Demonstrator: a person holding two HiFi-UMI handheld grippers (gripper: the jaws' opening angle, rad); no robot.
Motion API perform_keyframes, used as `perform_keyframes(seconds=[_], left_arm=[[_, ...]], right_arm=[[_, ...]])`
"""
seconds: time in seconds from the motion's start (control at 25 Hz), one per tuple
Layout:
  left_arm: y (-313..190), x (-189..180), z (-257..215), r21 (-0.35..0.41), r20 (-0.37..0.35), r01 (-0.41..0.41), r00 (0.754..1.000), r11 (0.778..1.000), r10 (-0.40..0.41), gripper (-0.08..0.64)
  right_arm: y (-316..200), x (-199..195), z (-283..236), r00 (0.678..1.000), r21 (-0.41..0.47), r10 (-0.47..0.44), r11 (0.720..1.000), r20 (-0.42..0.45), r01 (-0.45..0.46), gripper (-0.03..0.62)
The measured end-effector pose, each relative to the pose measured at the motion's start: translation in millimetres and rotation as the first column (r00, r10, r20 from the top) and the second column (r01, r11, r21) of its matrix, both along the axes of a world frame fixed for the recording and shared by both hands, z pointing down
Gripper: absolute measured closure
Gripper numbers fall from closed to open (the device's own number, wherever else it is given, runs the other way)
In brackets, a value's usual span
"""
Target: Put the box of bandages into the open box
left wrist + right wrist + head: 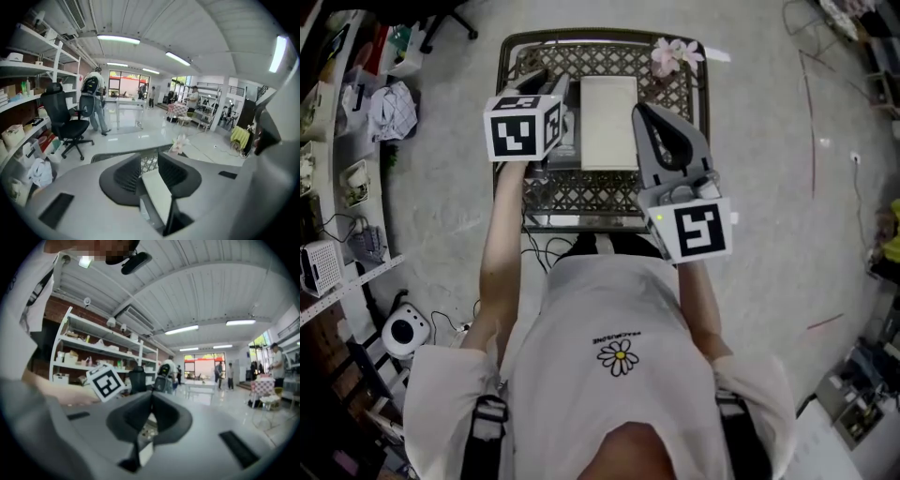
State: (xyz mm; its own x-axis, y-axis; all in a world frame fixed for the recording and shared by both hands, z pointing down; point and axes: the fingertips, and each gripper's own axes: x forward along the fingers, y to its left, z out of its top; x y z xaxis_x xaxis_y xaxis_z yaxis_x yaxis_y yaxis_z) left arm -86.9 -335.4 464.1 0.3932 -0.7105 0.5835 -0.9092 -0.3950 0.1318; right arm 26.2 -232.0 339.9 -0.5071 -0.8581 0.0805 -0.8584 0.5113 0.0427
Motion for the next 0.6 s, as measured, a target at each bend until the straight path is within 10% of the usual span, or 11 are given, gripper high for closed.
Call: perform_keyframes(seconds=[0.36, 0.6], left_arm=[[24.3, -13.6, -146.7, 0.367, -0.060, 0.029, 0.998, 0.930, -0.007, 0.484], [59.6, -16.8, -205.2, 0.638, -0.090, 0.063, 0.996, 0.767, -0.007, 0.532]], right_arm=[[-1.4, -15.0, -40.7, 0.999, 0.097, -0.034, 0.995, 0.005, 0.033, 0.561], [0.6, -24.3, -55.9, 0.998, 0.138, -0.061, 0.989, 0.033, 0.056, 0.561]])
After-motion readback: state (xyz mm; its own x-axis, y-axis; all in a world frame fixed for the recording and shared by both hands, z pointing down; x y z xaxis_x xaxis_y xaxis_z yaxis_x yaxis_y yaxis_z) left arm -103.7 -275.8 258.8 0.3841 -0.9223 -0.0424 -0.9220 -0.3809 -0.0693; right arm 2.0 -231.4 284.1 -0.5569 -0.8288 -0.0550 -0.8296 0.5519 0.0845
